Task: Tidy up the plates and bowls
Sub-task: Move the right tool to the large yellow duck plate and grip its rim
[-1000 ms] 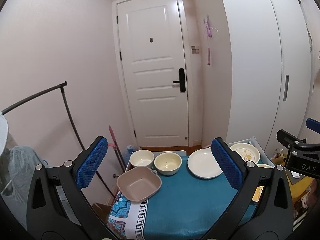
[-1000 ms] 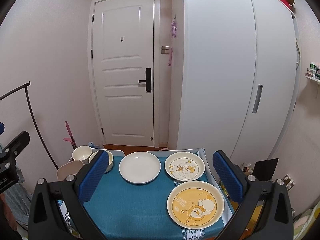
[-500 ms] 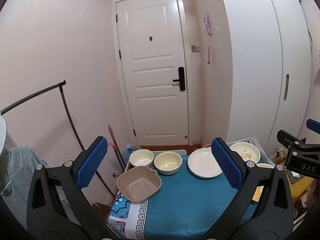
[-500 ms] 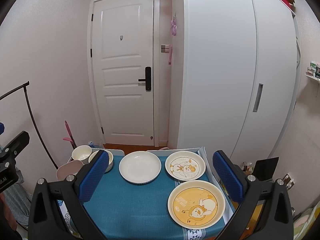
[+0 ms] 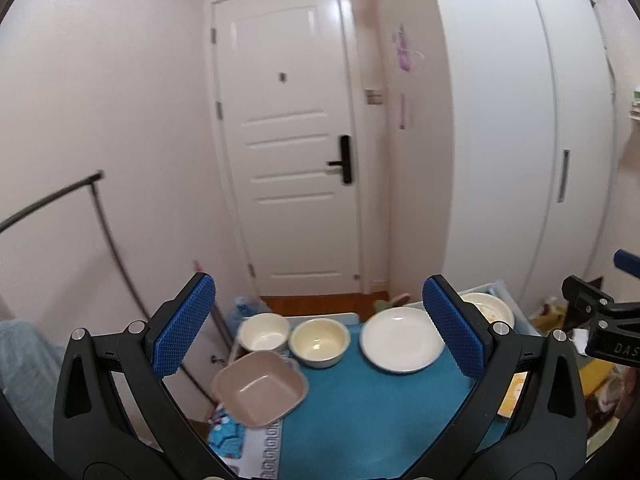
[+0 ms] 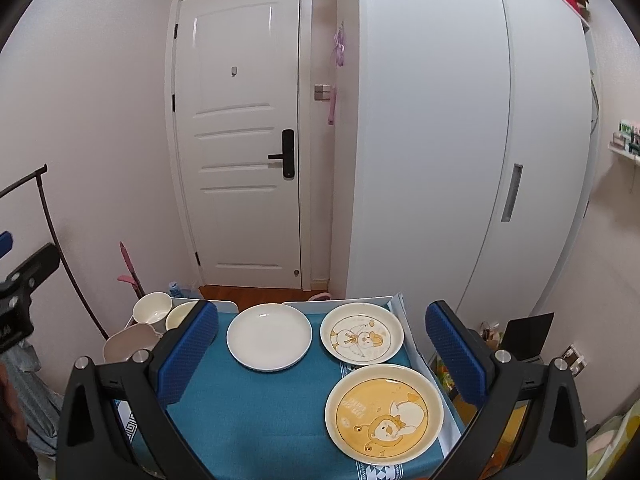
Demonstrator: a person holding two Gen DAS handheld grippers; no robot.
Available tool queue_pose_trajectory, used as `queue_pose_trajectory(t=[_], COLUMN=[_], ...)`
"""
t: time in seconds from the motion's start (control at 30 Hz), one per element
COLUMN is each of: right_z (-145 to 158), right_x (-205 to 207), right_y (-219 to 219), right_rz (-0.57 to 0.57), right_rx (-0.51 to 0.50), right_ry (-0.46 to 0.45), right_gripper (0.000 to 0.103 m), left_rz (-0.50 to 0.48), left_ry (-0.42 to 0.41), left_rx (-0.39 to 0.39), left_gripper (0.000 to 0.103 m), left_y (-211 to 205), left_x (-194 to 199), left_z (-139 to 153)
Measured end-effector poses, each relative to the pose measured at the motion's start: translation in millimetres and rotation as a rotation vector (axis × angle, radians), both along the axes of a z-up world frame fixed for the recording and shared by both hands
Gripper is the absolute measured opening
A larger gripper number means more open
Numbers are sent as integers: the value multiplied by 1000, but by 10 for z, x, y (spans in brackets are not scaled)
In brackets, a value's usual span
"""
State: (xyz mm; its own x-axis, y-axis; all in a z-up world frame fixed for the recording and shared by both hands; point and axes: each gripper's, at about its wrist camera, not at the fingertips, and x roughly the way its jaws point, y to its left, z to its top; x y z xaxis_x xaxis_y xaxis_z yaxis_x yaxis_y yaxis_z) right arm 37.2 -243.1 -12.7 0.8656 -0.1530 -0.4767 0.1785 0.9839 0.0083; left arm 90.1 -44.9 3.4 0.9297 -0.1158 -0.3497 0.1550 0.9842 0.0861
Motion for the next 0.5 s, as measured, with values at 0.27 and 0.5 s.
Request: queue_pose_trajectory(t=[0.27, 0.5], right_z=[-450, -1140], right_x=[32, -61], right_y=[-613, -1350], right_rz=[-79, -147], right_rx=[98, 250], right_ry=[109, 274], right_gripper=[103, 95], left_rz=[-200, -365], left_ry=[156, 400], left_rx=[16, 59], left_gripper=[103, 103], left_y=[-578, -1346], left_x=[517, 799], left_z=[-406, -1201])
